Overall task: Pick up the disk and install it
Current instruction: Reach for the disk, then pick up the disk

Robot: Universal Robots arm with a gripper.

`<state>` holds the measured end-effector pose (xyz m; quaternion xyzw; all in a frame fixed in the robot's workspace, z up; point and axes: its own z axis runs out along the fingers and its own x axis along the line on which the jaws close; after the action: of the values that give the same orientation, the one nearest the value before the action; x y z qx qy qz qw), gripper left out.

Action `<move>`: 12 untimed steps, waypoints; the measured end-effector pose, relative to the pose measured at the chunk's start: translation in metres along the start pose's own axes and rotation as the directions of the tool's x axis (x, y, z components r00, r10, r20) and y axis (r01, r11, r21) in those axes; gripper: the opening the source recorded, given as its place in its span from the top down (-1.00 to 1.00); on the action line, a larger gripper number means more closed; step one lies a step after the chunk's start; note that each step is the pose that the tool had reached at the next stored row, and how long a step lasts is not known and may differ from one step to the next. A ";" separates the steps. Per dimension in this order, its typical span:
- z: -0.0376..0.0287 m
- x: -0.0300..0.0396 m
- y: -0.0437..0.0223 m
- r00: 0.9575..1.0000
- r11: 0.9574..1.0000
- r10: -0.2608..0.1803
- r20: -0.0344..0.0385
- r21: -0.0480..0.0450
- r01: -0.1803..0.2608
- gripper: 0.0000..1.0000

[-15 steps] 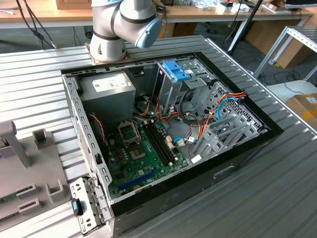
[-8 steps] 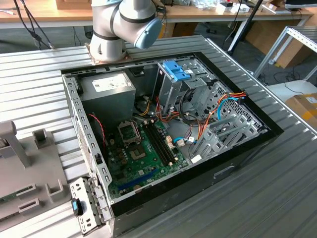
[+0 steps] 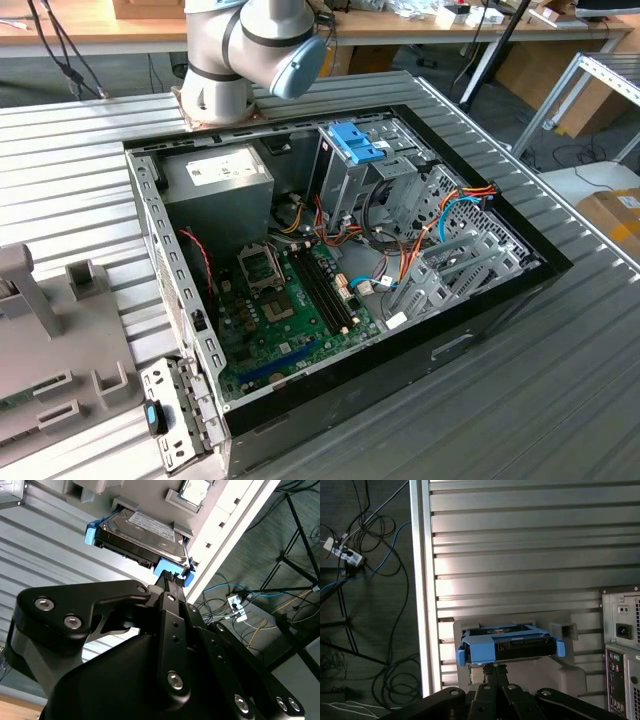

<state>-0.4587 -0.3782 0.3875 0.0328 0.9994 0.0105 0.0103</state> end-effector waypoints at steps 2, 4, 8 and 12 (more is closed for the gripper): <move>0.0008 0.0000 0.0004 1.000 1.000 0.000 0.000 0.000 0.000 0.79; 0.0017 0.0001 0.0008 1.000 1.000 0.000 0.000 0.000 0.000 0.79; 0.0020 0.0001 0.0008 1.000 1.000 0.000 0.000 0.000 0.000 0.79; 0.0023 0.0001 0.0009 1.000 1.000 0.000 0.000 0.000 0.000 0.79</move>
<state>-0.4587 -0.3773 0.3853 0.0327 0.9994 0.0105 0.0102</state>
